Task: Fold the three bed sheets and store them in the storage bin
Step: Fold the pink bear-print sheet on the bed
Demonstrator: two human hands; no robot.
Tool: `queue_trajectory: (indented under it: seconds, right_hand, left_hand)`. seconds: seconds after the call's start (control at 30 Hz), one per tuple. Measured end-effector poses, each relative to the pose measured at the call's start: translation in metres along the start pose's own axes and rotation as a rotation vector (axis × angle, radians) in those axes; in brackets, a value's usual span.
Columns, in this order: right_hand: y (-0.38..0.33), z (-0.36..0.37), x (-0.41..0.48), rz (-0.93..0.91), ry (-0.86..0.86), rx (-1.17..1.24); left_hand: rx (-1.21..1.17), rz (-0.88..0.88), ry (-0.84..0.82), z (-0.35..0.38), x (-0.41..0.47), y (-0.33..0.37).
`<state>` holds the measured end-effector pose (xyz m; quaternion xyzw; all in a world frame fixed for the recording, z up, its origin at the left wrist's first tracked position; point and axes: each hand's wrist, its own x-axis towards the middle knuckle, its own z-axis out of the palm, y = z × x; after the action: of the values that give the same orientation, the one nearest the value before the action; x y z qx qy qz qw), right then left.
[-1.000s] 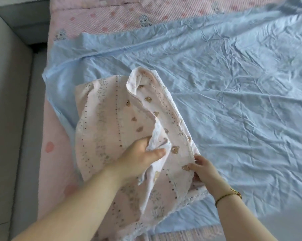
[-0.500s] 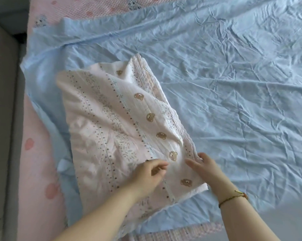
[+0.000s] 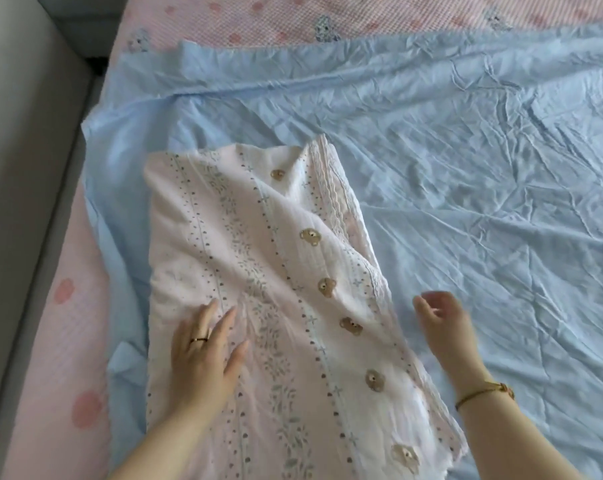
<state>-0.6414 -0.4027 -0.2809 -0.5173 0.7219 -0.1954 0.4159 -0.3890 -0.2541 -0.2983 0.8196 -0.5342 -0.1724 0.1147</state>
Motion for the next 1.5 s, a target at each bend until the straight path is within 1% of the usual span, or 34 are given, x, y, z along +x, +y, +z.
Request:
queue_trajectory:
  seconds: [0.07,0.13,0.17,0.23,0.3,0.37,0.4,0.43,0.47,0.53,0.57,0.6,0.63,0.7,0.73,0.8,0.9,0.93,1.0,1.07,1.1,1.17,1.3,1.4,1.43,1.5]
  right_hand:
    - [-0.038,0.021,0.025,-0.165,-0.036,-0.024]
    - [-0.079,0.049,0.051,-0.266,-0.091,-0.019]
    - [-0.098,0.064,0.065,-0.273,-0.121,-0.012]
    - [-0.123,0.088,0.088,-0.227,-0.166,-0.016]
    - [-0.137,0.109,0.108,-0.177,-0.215,-0.168]
    - [-0.146,0.121,0.120,-0.207,-0.229,-0.395]
    - [-0.150,0.124,0.125,-0.233,-0.220,-0.444]
    - [-0.155,0.123,0.130,-0.263,-0.190,-0.436]
    - [-0.159,0.118,0.137,-0.299,-0.109,-0.369]
    - [-0.166,0.105,0.156,-0.329,0.105,-0.131]
    - [-0.169,0.100,0.165,-0.316,0.161,-0.034]
    - [-0.169,0.096,0.174,-0.275,0.152,-0.011]
    - [-0.170,0.095,0.178,-0.228,0.084,-0.053]
    - [-0.168,0.103,0.183,-0.126,-0.064,-0.152]
    - [-0.167,0.107,0.182,-0.097,-0.106,-0.161]
    - [-0.162,0.112,0.175,-0.067,-0.172,-0.100]
    - [-0.150,0.113,0.163,0.018,-0.252,0.047]
    - [-0.148,0.113,0.159,0.012,-0.240,0.042]
    - [-0.153,0.112,0.156,-0.082,-0.146,-0.024]
    - [-0.163,0.108,0.157,-0.161,-0.066,-0.010]
    - [-0.169,0.108,0.158,-0.176,-0.058,0.016]
    - [-0.181,0.110,0.164,-0.189,-0.100,0.066]
    - [-0.199,0.129,0.181,-0.209,-0.209,0.050]
    - [-0.209,0.142,0.190,-0.245,-0.296,-0.017]
    - [-0.214,0.143,0.193,-0.271,-0.279,-0.046]
    - [-0.225,0.136,0.201,-0.299,-0.159,-0.102]
  left_hand:
    - [0.005,-0.083,0.111,-0.005,0.018,-0.010]
    - [0.012,-0.196,0.116,-0.010,0.036,-0.020]
    - [0.005,-0.241,0.119,-0.011,0.044,-0.023]
    - [0.015,-0.285,0.117,-0.008,0.053,-0.027]
    - [0.018,-0.315,0.108,0.001,0.058,-0.032]
    - [0.033,-0.324,0.098,0.009,0.058,-0.038]
    - [0.037,-0.321,0.104,0.012,0.058,-0.041]
    - [0.030,-0.303,0.094,0.014,0.057,-0.045]
    - [0.011,-0.296,0.099,0.014,0.056,-0.046]
    - [-0.027,-0.308,0.146,0.011,0.054,-0.045]
    - [-0.053,-0.337,0.201,0.010,0.053,-0.044]
    - [-0.105,-0.393,0.256,0.010,0.052,-0.043]
    - [-0.178,-0.454,0.273,0.009,0.053,-0.042]
    - [-0.287,-0.543,0.269,0.007,0.055,-0.040]
    - [-0.298,-0.550,0.272,0.006,0.056,-0.040]
    - [-0.316,-0.554,0.271,0.004,0.059,-0.042]
    - [-0.432,-0.588,0.246,-0.005,0.067,-0.047]
    - [-0.467,-0.586,0.268,-0.009,0.072,-0.049]
    - [-0.526,-0.579,0.314,-0.022,0.090,-0.055]
    - [-0.608,-0.588,0.320,-0.034,0.119,-0.057]
    - [-0.657,-0.601,0.301,-0.039,0.135,-0.057]
    - [-0.699,-0.622,0.251,-0.043,0.161,-0.057]
    - [-0.487,-0.610,0.128,-0.021,0.172,-0.068]
    - [-0.456,-0.637,0.132,-0.011,0.173,-0.075]
    - [-0.472,-0.648,0.145,-0.011,0.175,-0.078]
    - [-0.491,-0.666,0.168,-0.010,0.176,-0.085]
